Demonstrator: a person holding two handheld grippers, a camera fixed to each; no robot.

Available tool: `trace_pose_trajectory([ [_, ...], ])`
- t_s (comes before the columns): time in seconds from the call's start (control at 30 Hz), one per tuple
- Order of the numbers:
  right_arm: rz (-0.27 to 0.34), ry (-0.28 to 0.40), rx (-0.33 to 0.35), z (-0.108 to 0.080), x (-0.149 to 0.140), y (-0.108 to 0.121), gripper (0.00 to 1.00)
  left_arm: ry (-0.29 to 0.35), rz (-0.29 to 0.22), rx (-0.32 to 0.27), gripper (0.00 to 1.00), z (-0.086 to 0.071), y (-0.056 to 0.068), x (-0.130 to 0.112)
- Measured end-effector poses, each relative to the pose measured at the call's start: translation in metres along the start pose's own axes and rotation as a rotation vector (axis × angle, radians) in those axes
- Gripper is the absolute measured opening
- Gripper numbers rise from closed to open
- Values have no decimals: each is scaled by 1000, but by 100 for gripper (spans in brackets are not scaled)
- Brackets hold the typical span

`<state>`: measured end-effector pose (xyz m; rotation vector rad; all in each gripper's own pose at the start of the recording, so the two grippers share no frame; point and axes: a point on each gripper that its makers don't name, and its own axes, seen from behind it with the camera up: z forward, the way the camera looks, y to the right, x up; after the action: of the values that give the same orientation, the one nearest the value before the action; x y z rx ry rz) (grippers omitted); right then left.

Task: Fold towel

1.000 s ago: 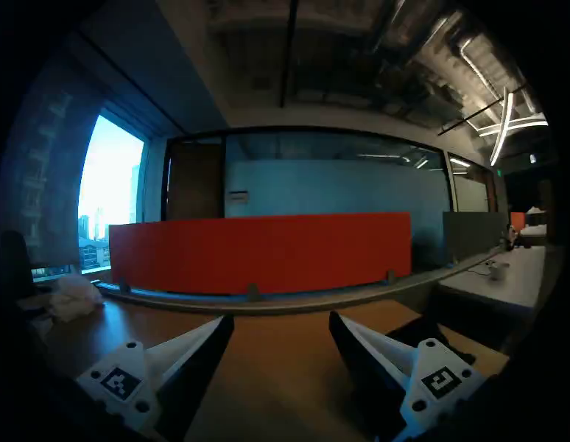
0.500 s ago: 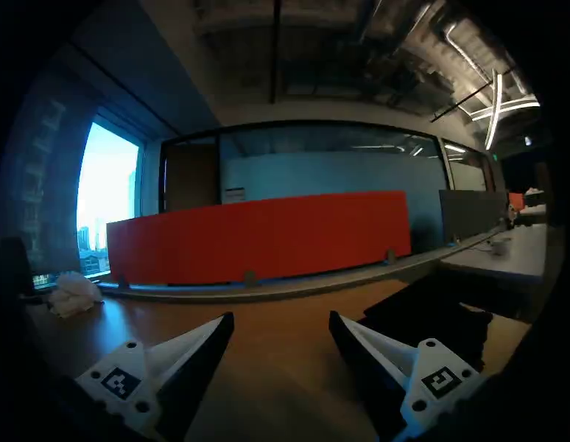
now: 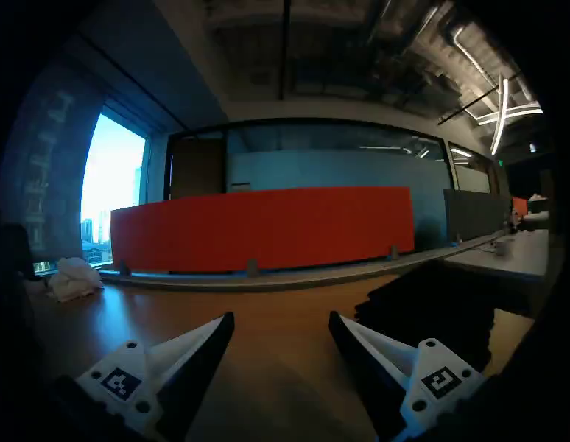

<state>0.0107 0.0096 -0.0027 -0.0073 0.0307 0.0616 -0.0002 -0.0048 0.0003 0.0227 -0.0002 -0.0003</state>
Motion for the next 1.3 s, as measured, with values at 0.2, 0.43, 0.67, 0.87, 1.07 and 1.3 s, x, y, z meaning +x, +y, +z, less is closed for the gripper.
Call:
trace_pose_trajectory([
  [0.2, -22, -15, 12, 0, -4, -6, 100, 0, 0, 0, 94, 0, 0, 0],
  [0.43, -60, -31, 10, 0, -9, -11, 99, 0, 0, 0, 94, 0, 0, 0],
  [0.67, -62, -30, 6, 1, -9, -11, 100, 0, 0, 0, 94, 0, 0, 0],
  [0.87, -63, -30, 6, 0, -9, -11, 100, 0, 0, 0, 94, 1, 0, 0],
  [1.07, -62, -31, 12, 0, -10, -12, 100, 0, 0, 0, 94, 0, 0, 0],
  [1.3, -62, -31, 13, 1, -10, -11, 100, 0, 0, 0, 94, 0, 0, 0],
])
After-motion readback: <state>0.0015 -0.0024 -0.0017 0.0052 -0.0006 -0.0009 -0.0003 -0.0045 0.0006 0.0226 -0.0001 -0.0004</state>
